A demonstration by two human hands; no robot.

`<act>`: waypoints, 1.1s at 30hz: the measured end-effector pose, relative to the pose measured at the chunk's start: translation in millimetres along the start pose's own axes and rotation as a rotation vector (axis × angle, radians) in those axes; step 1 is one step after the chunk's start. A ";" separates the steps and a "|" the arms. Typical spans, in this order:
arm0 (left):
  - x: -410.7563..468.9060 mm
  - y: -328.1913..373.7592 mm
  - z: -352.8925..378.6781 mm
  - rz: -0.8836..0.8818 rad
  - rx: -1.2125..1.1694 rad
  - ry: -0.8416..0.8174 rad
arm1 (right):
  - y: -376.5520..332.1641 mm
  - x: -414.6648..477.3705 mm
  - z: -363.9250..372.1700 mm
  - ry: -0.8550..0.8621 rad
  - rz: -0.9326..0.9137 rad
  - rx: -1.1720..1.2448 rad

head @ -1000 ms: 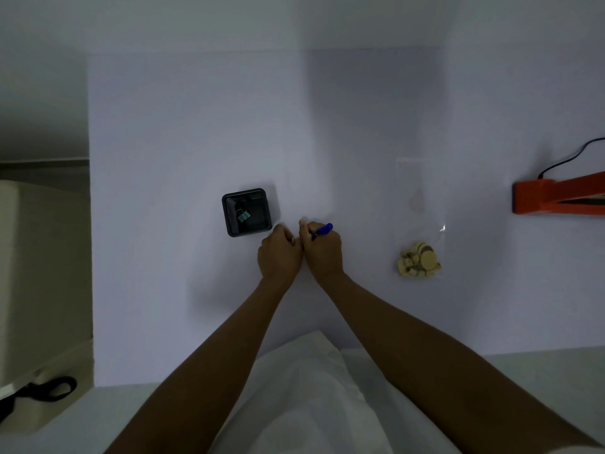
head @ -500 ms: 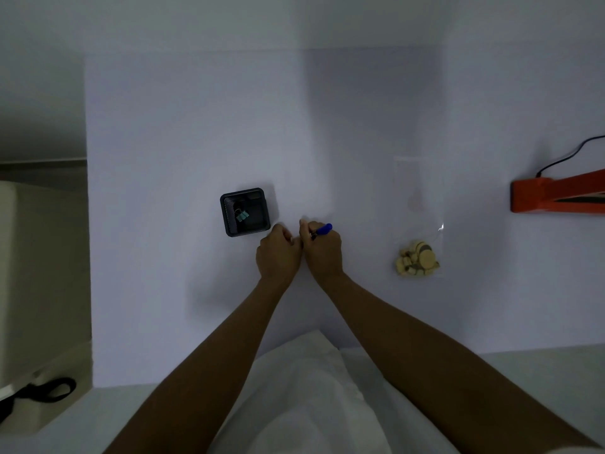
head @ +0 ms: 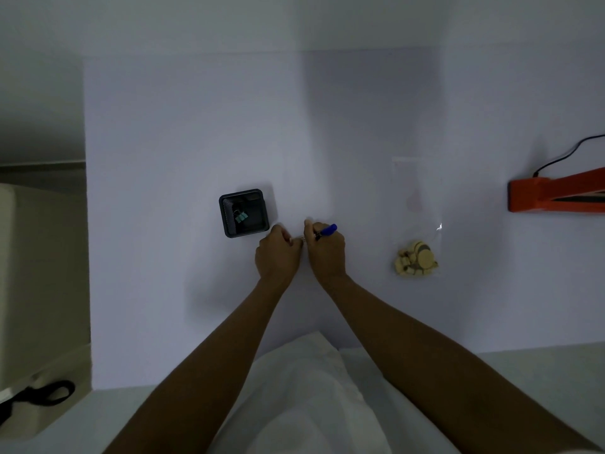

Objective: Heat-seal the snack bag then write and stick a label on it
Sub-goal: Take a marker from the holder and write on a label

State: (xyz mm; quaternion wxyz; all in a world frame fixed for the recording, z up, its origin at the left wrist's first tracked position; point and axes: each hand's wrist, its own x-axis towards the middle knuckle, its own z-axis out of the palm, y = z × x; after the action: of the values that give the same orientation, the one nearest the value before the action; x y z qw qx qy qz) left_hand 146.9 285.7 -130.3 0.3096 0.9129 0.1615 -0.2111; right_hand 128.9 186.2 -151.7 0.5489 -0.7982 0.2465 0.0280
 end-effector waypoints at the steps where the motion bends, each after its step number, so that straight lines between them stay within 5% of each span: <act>1: -0.1 -0.2 0.3 0.002 0.003 0.000 | -0.6 0.2 -0.6 0.009 0.011 0.010; 33: -0.2 -0.4 -0.8 -0.005 -0.008 -0.004 | 1.6 -7.1 5.2 -0.021 0.021 0.020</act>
State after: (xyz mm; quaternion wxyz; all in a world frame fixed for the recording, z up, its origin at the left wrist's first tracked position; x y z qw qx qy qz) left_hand 146.7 286.5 -129.9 0.3132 0.9108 0.1642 -0.2130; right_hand 123.2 192.9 -152.9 0.5592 -0.7897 0.2494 0.0396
